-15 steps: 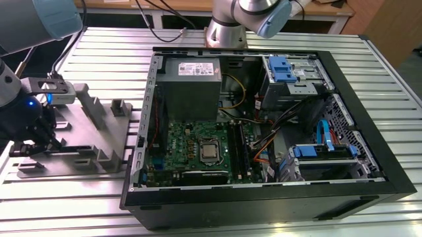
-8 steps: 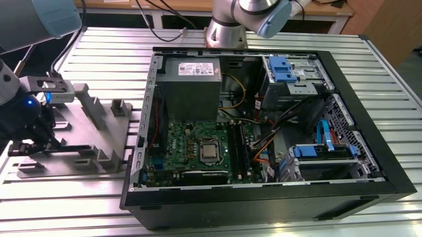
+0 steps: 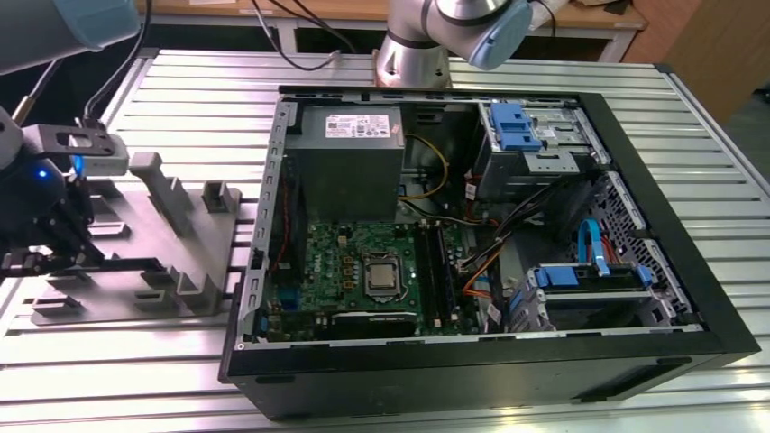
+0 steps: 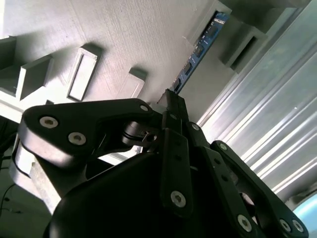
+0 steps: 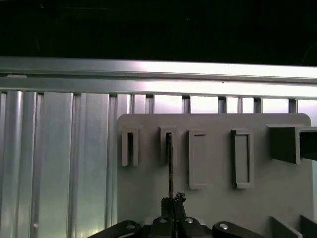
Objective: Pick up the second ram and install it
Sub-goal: 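Pick up the second ram and move it above second insertion slot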
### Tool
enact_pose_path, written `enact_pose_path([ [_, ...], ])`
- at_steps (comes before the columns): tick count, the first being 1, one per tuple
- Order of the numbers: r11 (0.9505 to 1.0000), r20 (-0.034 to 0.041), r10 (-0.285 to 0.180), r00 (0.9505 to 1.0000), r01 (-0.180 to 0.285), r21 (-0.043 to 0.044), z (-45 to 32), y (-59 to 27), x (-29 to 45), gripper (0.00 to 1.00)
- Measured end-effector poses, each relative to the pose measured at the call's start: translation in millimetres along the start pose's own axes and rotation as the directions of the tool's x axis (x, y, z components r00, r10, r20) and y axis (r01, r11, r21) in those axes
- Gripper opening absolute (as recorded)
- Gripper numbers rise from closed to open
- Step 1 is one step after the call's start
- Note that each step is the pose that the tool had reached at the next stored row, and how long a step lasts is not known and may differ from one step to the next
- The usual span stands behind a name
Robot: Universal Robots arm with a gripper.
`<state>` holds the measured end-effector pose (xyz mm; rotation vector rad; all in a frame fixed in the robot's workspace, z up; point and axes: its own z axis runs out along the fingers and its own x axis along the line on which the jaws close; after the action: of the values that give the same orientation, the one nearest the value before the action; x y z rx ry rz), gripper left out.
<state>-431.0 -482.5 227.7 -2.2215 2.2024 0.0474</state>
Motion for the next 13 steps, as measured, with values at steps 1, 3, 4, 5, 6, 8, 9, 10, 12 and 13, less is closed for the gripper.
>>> enact_pose_path([
  [1,1.0,0.0,0.0,1.0,0.0,0.0001,-2.7,0.0,-0.1,0.11],
  [3,1.0,-0.0001,0.0,1.0,0.0,0.0003,-8.1,0.1,-0.2,0.11],
  [4,1.0,-0.0001,0.0,1.0,0.0,0.0005,-11.0,0.1,-0.3,0.11],
  [5,1.0,0.0001,0.0,1.0,0.0,0.0009,-14.2,0.2,-0.4,0.11],
  [6,1.0,-0.0001,0.0,1.0,0.0,0.001,-17.2,0.2,-0.5,0.11],
  [8,1.0,-0.0001,0.0,1.0,0.0,0.0018,-22.8,0.3,-0.7,0.11],
  [9,1.0,0.0,0.0,1.0,0.0,0.0021,-25.3,0.3,-0.8,0.11],
  [10,1.0,0.0,0.0,1.0,0.0,0.0022,-28.0,0.3,-0.9,0.11],
  [12,1.0,-0.0001,0.0,1.0,0.0,0.0025,-33.2,0.4,-1.1,0.11],
  [13,1.0,-0.0001,0.0,1.0,0.0,0.0027,-35.7,0.5,-1.2,0.11],
])
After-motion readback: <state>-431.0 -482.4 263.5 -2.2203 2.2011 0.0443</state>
